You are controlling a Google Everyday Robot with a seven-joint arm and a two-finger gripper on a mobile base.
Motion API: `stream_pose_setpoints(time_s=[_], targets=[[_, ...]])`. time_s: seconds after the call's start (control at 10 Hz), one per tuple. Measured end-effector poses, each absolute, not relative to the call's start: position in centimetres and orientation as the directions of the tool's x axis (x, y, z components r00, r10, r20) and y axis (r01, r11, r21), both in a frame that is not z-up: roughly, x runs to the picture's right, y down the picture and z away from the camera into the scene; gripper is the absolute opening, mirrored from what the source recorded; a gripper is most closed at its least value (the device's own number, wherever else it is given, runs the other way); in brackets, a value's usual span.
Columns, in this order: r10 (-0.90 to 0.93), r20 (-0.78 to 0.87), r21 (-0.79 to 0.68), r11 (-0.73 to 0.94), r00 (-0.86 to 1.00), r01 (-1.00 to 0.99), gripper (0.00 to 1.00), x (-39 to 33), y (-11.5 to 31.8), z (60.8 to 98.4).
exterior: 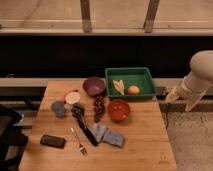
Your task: Place apple in plastic cup
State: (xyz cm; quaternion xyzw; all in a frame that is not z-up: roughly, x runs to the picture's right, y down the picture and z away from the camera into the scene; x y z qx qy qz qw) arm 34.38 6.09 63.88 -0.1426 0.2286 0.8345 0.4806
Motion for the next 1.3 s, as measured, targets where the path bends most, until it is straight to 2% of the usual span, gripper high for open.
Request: stream_pose_setpoints(time_s=[0.4, 0.6, 0.9, 1.3], targets=[[0.799, -0.467, 0.132, -0.361, -0.379, -0.923, 0.65, 31.9, -0.1, 69.1], [0.844, -0.479, 0.046, -0.248, -0.239, -0.968, 0.65, 28.2, -3.3, 72.6], [0.886, -0.461, -0.045, -0.078, -0.049, -0.996, 0.65, 24.9, -5.4, 75.2], [0.896, -0.44, -0.027, -0.075, -0.055, -0.997, 0.65, 24.7, -4.6, 75.3]])
